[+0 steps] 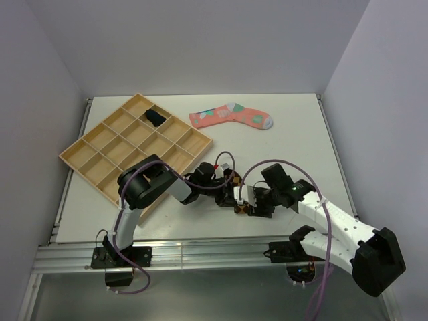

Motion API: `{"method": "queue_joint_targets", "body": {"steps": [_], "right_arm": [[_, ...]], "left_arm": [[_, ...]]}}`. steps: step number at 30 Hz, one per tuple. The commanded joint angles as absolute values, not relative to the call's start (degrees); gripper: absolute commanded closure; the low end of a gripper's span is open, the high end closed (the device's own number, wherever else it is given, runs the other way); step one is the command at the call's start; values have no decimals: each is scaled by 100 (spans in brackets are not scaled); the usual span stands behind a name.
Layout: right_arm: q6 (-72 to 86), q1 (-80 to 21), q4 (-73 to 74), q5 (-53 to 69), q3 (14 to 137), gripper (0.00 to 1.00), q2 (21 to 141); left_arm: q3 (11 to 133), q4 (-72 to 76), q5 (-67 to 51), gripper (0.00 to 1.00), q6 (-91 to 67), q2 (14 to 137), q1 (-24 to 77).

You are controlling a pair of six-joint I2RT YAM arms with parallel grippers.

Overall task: Roll the socks
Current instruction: Roll the sock at the center of the board.

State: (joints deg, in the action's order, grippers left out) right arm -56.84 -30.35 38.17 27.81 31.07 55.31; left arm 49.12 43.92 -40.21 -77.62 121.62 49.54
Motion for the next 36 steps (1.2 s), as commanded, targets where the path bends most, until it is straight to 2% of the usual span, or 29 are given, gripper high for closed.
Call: {"method": "queue_joint_targets", "body": {"steps": [1,14,17,18,20,24,27,36], "right_arm": [[-5976,-3269,3481,2628,3032,39,5546],[-5950,-3744,2963,2259,2857,42,6126],[-5889,-3762,2979,2311,2970,56,6502],[-5871,-3762,3014,2355,3032,64,6600],[-5853,-3709,3286,2469,3251,68,6932],[-5871,-3499,4235,2926,4093,79,7654],[-5941,-3235,4798,3207,4463,79,8050],[-6274,-2628,5905,3761,5193,78,9025]], "left_arm": [[4711,3937,-4016,100,-7804,12507,4939],[4966,3963,-4324,100,-7804,12700,4896],[4992,4147,-4421,100,-7848,12726,4887],[4983,4244,-4473,100,-7936,12735,4887],[5018,4115,-4439,97,-7867,12648,4887],[5133,3218,-3808,78,-6999,12226,4878],[5107,2962,-3165,71,-6610,11901,4878],[4509,3023,-1548,70,-5890,11004,4922]]}}
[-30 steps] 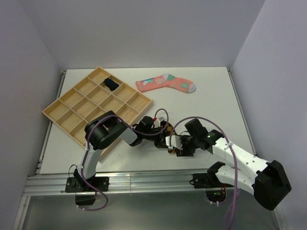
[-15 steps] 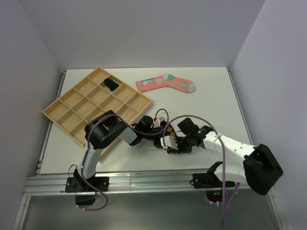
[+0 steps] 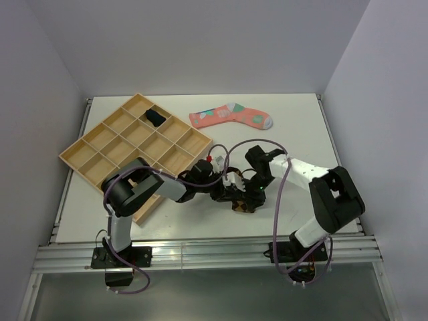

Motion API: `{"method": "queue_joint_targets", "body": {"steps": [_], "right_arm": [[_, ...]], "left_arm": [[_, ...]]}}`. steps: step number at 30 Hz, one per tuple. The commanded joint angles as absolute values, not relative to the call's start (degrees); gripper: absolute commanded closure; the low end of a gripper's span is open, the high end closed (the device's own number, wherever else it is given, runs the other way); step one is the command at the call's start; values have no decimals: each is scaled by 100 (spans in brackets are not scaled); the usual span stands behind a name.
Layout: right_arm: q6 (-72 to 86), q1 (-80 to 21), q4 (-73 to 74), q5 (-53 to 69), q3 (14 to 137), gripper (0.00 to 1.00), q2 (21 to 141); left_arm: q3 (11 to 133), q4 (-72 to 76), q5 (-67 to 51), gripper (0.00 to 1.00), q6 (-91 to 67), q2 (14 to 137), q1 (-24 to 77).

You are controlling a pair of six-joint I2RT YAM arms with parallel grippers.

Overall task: Roll the socks
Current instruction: Roll the sock at the center of the board.

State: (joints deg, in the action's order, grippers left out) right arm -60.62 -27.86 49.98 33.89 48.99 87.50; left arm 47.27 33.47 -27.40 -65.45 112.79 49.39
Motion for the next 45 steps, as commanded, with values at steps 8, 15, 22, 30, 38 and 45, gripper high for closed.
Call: {"method": "queue_joint_targets", "body": {"steps": [8,15,22,30,38,45], "right_arm": [[-6302,-2224,6934,4034,6213,78,10333],[-5994,-2206,7593,4271,7354,77,11239],[-5660,-2215,7593,4131,7681,77,11838],[-5581,-2215,7646,4034,7805,77,12164],[-5511,-2206,7655,4104,7928,77,12305],[-5414,-2206,7541,4017,7840,77,12305]], "left_arm": [[3771,3242,-317,81,-5371,10329,5159],[3042,3988,702,100,-5037,9721,5712],[2294,5211,1179,98,-3853,8703,6327],[3601,4176,-272,63,-2383,8964,6442],[4122,3779,-1046,59,-1828,9676,6223],[3911,4165,-1625,56,-1916,9817,5801]]}}
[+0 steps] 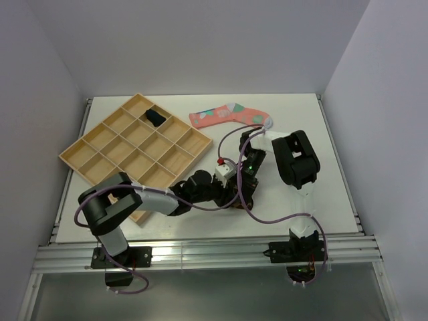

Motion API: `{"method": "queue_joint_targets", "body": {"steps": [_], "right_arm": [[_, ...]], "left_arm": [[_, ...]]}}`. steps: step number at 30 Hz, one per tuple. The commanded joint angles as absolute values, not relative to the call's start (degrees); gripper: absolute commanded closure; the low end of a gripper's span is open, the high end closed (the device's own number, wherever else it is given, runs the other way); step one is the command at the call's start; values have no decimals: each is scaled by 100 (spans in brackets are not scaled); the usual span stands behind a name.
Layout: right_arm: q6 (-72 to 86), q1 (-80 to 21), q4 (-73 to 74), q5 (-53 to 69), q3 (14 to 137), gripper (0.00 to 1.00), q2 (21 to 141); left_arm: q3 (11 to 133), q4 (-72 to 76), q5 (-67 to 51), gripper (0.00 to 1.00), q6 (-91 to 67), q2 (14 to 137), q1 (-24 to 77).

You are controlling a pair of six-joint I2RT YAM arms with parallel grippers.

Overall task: Roll the socks
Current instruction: Roll the sock at the center of the board.

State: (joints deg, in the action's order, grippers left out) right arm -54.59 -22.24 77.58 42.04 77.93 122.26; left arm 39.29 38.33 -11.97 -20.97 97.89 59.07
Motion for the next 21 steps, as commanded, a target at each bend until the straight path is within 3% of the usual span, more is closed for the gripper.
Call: {"method": "queue_joint_targets", "body": {"steps": [1,12,21], "right_arm": [[-5388,-2206,7541,4008,7840,77,12313],[-5361,-2206,7585,4069,7866,77,12410],[-5282,-2206,7559,4052,7901,78,12393]], "left_arm": [[3920,4218,-1669,55,-1925,9835,5783],[3771,5431,-2539,49,-2434,10564,5485],[3770,5599,-2531,47,-2470,10880,5467]]}}
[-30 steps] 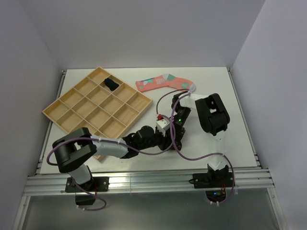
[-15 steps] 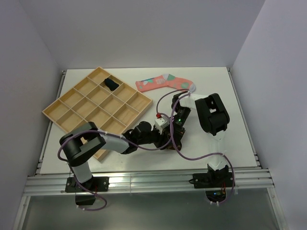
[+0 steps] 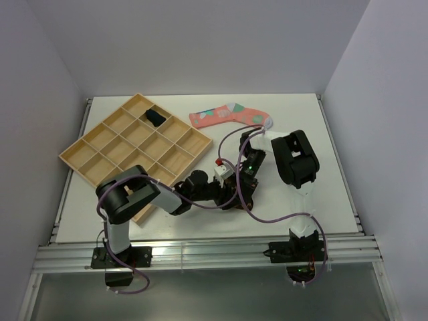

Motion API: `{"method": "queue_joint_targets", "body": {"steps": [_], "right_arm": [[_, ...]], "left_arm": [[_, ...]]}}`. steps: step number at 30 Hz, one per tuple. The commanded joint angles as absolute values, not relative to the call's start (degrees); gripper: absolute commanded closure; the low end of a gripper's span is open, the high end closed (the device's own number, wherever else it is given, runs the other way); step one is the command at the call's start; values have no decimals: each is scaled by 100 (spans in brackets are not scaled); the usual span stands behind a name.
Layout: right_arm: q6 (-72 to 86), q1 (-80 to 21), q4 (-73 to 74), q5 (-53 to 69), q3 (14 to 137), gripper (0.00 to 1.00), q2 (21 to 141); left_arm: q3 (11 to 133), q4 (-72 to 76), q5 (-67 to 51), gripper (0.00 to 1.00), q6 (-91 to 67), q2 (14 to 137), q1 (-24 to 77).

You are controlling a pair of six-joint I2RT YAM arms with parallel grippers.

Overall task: Roll the socks
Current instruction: Roll the sock at the center of the board.

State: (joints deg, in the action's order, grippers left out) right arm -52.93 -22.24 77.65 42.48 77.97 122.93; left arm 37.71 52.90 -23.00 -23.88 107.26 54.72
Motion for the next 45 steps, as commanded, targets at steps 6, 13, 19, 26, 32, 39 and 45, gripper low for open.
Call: {"method": "queue_joint_targets", "body": {"steps": [6,13,19,26,32,39,45], "right_arm": [[-5229,-2180,7541,4104,7945,78,12331],[-5177,-2171,7471,4131,7893,78,12191],[-4949,-2153,7146,4104,7673,77,11936],[-4457,-2145,6356,4131,7216,70,11198],[-4184,-2083,5670,4034,6672,61,10100],[-3895,-1934,5204,3938,6644,54,9562],[-3419,-1916,5027,4017,7389,51,10386]], "left_arm": [[3683,5529,-2462,46,-2470,11021,5467],[3770,5099,-2224,51,-2347,11197,5493],[3806,5036,-2223,77,-2540,11443,5616],[3420,5352,-2119,100,-3023,11426,5669],[2892,6098,-1925,100,-3805,11505,5669],[2400,7118,-1854,100,-4543,11768,5678],[2347,7401,-1819,100,-4667,11892,5722]]}}
